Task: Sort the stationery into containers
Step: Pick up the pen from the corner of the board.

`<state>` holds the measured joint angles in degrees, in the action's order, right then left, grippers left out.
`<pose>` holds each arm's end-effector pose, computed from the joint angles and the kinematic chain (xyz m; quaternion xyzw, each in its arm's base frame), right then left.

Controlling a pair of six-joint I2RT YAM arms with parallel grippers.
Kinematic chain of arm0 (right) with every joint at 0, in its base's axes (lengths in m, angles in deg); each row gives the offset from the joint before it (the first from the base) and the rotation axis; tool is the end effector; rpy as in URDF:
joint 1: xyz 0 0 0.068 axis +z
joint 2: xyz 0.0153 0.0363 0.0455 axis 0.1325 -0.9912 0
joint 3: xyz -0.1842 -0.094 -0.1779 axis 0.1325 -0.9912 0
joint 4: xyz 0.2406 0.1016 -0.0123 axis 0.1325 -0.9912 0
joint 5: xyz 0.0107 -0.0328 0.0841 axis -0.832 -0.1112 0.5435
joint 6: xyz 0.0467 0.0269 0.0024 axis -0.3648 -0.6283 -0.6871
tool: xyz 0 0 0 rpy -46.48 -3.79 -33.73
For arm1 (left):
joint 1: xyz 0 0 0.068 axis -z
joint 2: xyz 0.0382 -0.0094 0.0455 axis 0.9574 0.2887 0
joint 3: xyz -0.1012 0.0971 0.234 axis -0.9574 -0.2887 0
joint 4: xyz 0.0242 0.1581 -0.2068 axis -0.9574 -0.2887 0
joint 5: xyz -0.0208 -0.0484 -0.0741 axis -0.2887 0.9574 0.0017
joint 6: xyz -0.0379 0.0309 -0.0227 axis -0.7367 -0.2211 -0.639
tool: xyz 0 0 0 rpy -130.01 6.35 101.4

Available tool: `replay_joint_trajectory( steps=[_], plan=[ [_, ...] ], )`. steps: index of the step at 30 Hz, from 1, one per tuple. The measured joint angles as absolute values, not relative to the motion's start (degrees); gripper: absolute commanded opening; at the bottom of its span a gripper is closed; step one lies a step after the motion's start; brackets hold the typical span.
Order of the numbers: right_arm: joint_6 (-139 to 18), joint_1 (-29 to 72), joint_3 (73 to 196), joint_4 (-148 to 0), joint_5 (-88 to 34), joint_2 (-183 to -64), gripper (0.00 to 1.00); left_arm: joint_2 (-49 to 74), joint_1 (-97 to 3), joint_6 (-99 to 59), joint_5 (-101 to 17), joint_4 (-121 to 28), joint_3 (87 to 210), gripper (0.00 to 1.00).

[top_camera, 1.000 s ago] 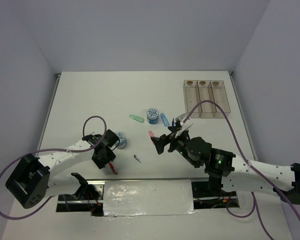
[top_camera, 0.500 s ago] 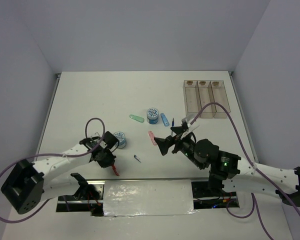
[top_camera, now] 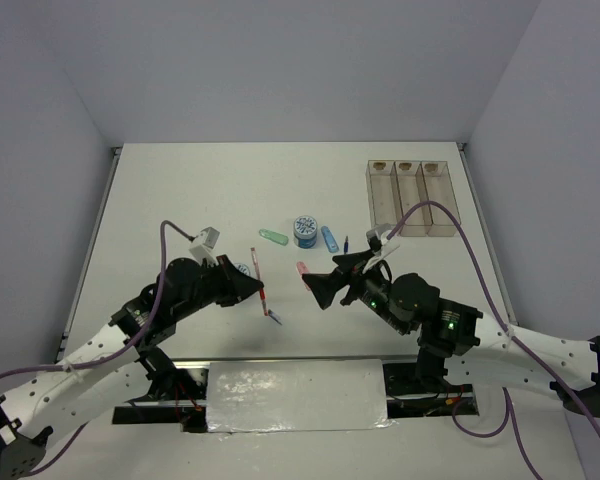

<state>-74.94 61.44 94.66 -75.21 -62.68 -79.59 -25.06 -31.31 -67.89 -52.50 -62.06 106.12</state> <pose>0.0731 0.1451 0.3211 -0.1351 0.7109 0.3518 0.5938 0.1224 -0.1081 0.2620 -0.1368 0.8125 -0.4283 0.3711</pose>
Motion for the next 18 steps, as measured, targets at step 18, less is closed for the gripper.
replay_joint_trajectory(
  steps=[18],
  plan=[
    [-83.13, 59.12, 102.11, -78.64, -64.29, -86.41, 0.78, -13.2, -28.31, -50.26, -34.84, -34.52, 109.88, 0.0]
  ],
)
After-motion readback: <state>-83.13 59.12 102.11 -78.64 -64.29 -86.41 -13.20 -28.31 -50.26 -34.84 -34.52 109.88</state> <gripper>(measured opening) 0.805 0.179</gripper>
